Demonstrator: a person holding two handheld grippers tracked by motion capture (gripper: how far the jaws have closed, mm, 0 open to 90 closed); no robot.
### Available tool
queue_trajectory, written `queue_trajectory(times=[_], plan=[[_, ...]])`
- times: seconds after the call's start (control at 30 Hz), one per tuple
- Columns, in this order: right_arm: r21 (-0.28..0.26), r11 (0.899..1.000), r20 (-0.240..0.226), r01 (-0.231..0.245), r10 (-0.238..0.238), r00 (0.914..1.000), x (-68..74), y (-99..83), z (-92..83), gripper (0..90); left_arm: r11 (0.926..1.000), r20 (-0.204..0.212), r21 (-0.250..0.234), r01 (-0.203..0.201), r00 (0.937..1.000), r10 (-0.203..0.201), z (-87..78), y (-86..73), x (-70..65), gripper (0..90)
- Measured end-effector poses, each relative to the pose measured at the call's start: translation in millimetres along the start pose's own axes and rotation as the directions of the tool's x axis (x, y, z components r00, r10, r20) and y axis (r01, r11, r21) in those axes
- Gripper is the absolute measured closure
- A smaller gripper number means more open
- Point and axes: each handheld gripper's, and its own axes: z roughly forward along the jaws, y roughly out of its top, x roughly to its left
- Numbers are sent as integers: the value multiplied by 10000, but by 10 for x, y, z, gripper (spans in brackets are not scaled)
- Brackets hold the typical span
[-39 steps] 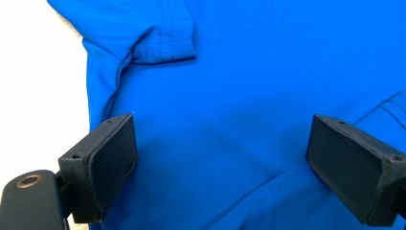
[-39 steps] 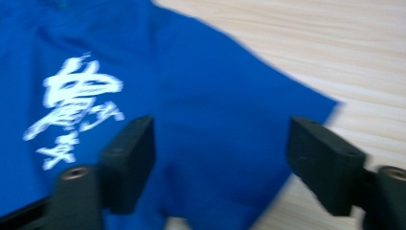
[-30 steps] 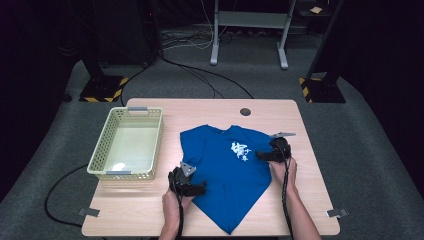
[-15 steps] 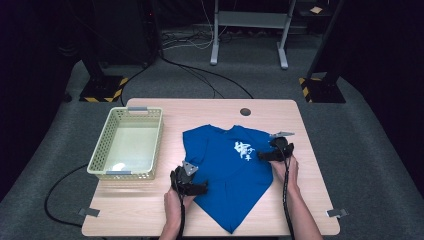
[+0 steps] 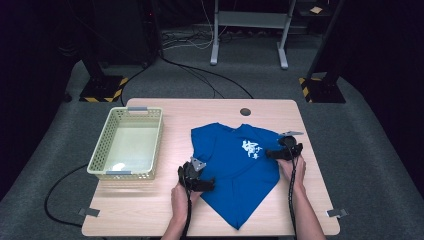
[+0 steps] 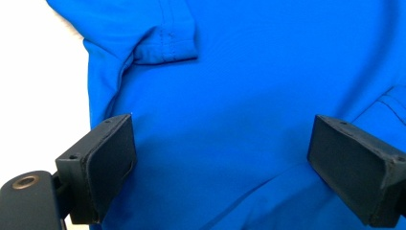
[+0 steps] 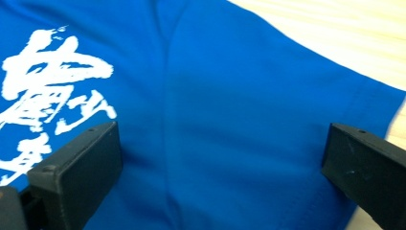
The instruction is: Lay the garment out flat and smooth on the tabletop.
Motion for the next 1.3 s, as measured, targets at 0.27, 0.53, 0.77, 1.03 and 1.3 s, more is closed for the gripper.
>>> queue_trajectory(times=[0.27, 0.53, 0.77, 1.03, 1.3], plan=[[-604, 9976, -494, -326, 296, 9983, 48, -50, -273, 0, 10000, -3, -7, 1, 10000, -1, 1, 1, 1, 88], [-504, 9984, -520, 253, -280, 9983, 376, -388, -409, 0, 10000, -1, 68, 16, 10000, -16, 26, 28, 30, 63], [-607, 9960, -51, 655, -659, 9978, 455, -512, -431, 0, 9997, -58, 34, 223, 9997, -223, 20, 290, 136, 73], [-609, 9959, -257, 673, -689, 9973, 449, -517, -429, 0, 9989, -104, 80, 464, 9989, -464, 217, 768, 249, 146], [-604, 9959, -440, 666, -694, 9966, 439, -513, -426, 19, 9934, -615, 656, 944, 9940, -904, 604, 1019, 313, 317]])
